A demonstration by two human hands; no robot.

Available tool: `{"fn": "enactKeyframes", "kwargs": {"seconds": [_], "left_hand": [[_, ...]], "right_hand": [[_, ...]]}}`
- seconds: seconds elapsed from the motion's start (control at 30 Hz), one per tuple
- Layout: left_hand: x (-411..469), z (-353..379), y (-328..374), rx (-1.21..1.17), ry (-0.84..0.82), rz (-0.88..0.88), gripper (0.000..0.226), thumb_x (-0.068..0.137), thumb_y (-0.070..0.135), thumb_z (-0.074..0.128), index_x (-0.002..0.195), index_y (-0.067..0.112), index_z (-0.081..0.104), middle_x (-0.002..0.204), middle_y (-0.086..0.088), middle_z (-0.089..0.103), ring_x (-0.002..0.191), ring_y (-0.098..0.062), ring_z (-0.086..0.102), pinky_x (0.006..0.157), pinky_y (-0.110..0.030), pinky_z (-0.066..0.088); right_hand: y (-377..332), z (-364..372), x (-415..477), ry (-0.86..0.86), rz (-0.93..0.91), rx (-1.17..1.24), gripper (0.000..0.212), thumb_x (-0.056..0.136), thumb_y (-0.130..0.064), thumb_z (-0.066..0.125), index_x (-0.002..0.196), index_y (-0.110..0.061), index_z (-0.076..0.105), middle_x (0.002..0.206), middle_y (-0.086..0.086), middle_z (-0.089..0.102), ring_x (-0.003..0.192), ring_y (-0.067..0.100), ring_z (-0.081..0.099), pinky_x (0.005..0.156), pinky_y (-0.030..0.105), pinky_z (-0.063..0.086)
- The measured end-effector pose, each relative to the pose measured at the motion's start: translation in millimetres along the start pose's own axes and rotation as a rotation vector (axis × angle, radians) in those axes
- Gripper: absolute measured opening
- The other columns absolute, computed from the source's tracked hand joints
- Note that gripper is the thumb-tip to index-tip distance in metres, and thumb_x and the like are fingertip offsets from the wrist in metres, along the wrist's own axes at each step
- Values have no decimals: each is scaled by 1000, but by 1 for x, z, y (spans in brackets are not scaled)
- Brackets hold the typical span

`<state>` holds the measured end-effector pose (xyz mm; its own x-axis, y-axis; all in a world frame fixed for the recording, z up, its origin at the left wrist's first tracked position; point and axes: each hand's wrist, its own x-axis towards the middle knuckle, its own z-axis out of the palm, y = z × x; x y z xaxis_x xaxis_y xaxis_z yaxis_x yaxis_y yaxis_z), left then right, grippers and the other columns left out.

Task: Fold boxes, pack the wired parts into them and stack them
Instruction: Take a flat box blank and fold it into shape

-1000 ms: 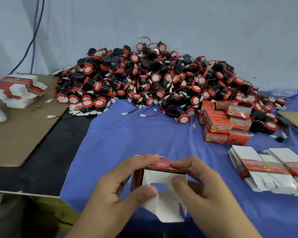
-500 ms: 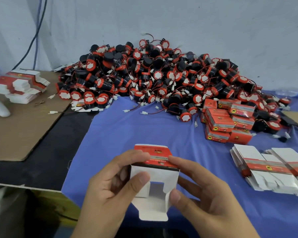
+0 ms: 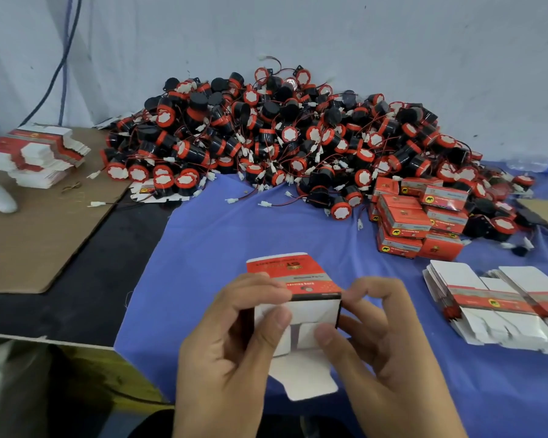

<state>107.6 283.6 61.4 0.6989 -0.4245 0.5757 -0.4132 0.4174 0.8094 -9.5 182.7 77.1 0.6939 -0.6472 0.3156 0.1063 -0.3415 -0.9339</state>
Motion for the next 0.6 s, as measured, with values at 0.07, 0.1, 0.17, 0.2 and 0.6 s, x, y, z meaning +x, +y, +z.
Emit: {"fn": "enactKeyframes", "kwargs": {"seconds": [0.07,0.1,0.17,0.2,0.6], "left_hand": [[-2,0,-1,-71,48,-64,16,83,20,78,90,34,74,103,4,73,112,-16,67,88,-25,56],[-2,-1,-2,-101,69,-104,15,82,21,79,88,33,74,102,3,73,110,-15,67,86,-25,56],[-1,-3,-3,-184,111,-202,13,76,23,78,86,30,74,102,0,74,107,-14,69,83,-22,56],[-2,-3,-4,-218,119,-231,13,74,24,76,86,30,73,102,-1,75,106,-13,70,82,-21,56],[-4,-1,0,-253,48,-241,27,71,48,85,87,30,72,107,-1,72,117,-17,65,83,-23,58]], "right_hand": [[0,-7,-2,-39,-62,-198,10,92,-39,65,96,-40,56,106,-22,73,90,3,73,68,11,52],[0,-11,-2,-85,-72,-260,14,92,-49,64,101,-41,59,114,-28,69,92,0,72,70,8,51],[0,-20,-3,-201,-81,-299,39,84,-67,65,115,-45,61,137,-32,55,109,-5,66,81,10,52],[0,-24,-3,-234,-100,-310,48,79,-69,69,121,-46,61,144,-31,49,117,-6,62,85,12,52],[2,-3,-9,-42,101,384,87,45,-25,101,124,-41,67,126,-4,70,121,11,62,75,30,61]]}}
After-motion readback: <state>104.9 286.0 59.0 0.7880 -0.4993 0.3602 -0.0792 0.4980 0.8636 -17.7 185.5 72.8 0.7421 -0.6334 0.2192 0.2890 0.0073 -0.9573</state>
